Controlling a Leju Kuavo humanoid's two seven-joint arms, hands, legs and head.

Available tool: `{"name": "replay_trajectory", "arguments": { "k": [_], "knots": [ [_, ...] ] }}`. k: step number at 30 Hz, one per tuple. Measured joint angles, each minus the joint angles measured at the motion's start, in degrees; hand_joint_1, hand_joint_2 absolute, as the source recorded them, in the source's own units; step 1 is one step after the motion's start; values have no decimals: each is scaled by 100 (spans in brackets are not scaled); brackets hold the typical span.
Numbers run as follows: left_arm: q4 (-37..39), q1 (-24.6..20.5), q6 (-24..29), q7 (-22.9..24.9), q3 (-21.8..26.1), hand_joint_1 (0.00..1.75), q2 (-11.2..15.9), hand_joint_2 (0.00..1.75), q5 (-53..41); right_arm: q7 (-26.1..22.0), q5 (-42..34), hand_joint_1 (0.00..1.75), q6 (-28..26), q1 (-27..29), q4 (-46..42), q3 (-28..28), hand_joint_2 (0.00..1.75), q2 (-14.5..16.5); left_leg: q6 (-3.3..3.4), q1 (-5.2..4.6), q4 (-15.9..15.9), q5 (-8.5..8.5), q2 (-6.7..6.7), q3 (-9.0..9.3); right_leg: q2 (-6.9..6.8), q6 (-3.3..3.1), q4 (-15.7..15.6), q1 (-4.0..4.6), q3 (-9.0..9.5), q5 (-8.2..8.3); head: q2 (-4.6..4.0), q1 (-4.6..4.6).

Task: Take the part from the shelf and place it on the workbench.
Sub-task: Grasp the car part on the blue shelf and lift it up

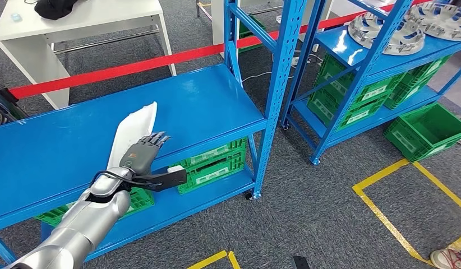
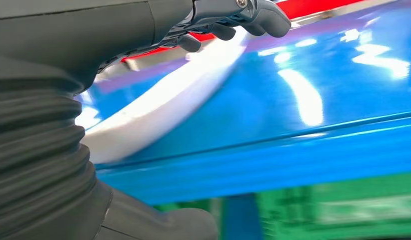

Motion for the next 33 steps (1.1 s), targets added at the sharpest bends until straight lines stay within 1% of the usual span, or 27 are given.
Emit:
{"name": "replay_trajectory", "arguments": {
  "k": [3, 5, 11, 13, 17, 19, 22, 27, 29, 31, 33],
  "knots": [
    [-68, 53, -19, -464, 232, 0, -5, 175, 110, -14, 41, 0, 57, 0, 0, 0, 0, 0, 0, 0, 0, 0, 1, 0, 0, 0, 0, 0, 0, 0, 0, -1],
    [-135, 78, -77, -629, 383, 0, -6, 175, 140, -25, 52, 0, 75, 0, 0, 0, 0, 0, 0, 0, 0, 0, 0, 0, 0, 0, 0, 1, 0, 0, 0, 0],
    [-297, 125, -121, -734, 669, 0, -7, 175, 131, -34, 57, 0, 76, 0, 0, 0, 0, 0, 0, 0, 0, 0, 0, 0, 0, 0, 0, 0, 0, 0, 0, 0],
    [-344, 135, -45, -576, 751, 0, -15, 175, 18, -32, 56, 0, 75, 0, 0, 0, 0, 0, 0, 0, 0, 0, 0, 0, 0, 0, 0, 0, 0, 0, 0, 0],
    [-366, 133, 256, 97, 930, 0, -48, 175, -335, -17, 43, 0, 52, 0, 0, 0, 0, 0, 0, 0, 0, 0, 1, 0, 0, 0, 0, 0, 0, 0, 0, 0],
    [-357, 133, 364, 279, 1027, 0, -66, 175, -451, -16, 37, 0, 43, 0, 0, 0, 0, 0, 0, 0, 0, 0, 0, 0, 0, 0, 0, 0, 0, 0, 0, 0],
    [-330, 133, 410, 469, 1142, 0, -86, 175, -600, -15, 35, 0, 40, 0, 0, 0, 0, 0, 0, 0, 0, 0, 1, 0, 0, 0, 0, 0, 0, 0, 0, 0],
    [-307, 133, 410, 553, 1225, 0, -98, 175, -669, -15, 35, 0, 41, -1, 0, -2, 0, 0, 0, 0, 0, 0, 0, 0, 0, 0, 0, 0, 0, 0, 0, 0],
    [-296, 131, 407, 686, 1241, 0, -99, 175, -777, -15, 35, 0, 40, -1, 0, -2, 0, 0, 0, 0, 0, 0, 0, 0, 0, 0, 0, 0, 0, 0, 0, 0],
    [-264, 124, 392, 1028, 1261, 0, -101, 175, -1013, -15, 37, 0, 36, -1, 0, -4, 0, 0, 0, 0, 0, 0, 1, 0, 0, 0, 0, 0, 0, 0, 0, 0],
    [-197, 105, 306, 1548, 1284, 0, -101, 175, -1323, -9, 41, 0, 25, -1, 0, -10, 0, 0, 0, 0, 0, 0, 1, 0, 0, 0, 0, 0, 0, 0, 0, 0]
  ]
}}
